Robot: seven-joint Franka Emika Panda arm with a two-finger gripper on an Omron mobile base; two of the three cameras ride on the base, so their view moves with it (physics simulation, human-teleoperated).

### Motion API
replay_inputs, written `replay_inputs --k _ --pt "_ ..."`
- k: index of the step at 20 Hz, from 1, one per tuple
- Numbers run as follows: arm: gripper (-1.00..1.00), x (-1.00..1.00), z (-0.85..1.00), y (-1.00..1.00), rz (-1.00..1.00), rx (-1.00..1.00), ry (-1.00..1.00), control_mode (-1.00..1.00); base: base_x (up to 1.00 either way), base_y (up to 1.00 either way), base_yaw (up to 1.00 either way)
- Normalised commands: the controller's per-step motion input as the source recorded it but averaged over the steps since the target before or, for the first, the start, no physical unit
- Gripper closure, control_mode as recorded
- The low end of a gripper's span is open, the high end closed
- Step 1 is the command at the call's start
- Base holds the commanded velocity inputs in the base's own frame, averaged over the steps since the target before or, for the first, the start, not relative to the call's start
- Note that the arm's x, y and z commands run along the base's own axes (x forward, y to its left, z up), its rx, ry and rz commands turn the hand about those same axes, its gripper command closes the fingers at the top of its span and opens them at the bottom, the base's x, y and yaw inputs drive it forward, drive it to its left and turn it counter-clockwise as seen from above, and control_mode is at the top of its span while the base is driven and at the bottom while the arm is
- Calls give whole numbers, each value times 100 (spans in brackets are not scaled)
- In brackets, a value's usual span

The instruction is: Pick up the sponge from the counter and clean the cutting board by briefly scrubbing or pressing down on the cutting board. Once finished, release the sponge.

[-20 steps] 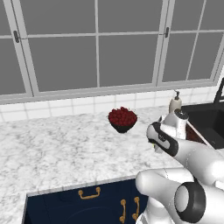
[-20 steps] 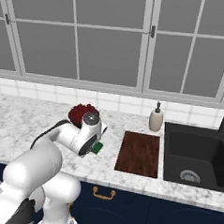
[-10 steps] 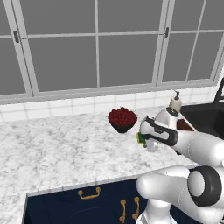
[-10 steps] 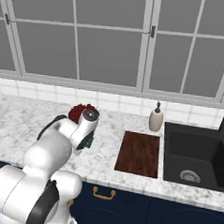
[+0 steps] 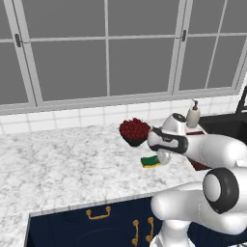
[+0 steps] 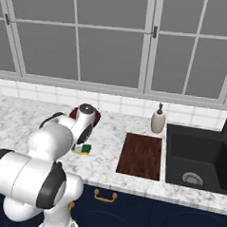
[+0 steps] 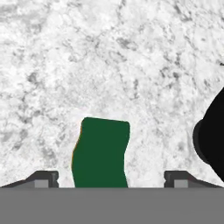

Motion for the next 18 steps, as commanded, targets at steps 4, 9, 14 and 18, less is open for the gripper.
replay_inputs --k 4,9,14,18 --pt "-100 -11 11 2 7 -10 -2 -100 0 0 0" --pt "-100 -47 82 -9 4 2 -3 -100 0 0 0" --pt "-100 -55 100 -1 -18 11 6 -100 0 0 0" --pt "-100 -92 100 0 -42 8 3 -100 0 0 0"
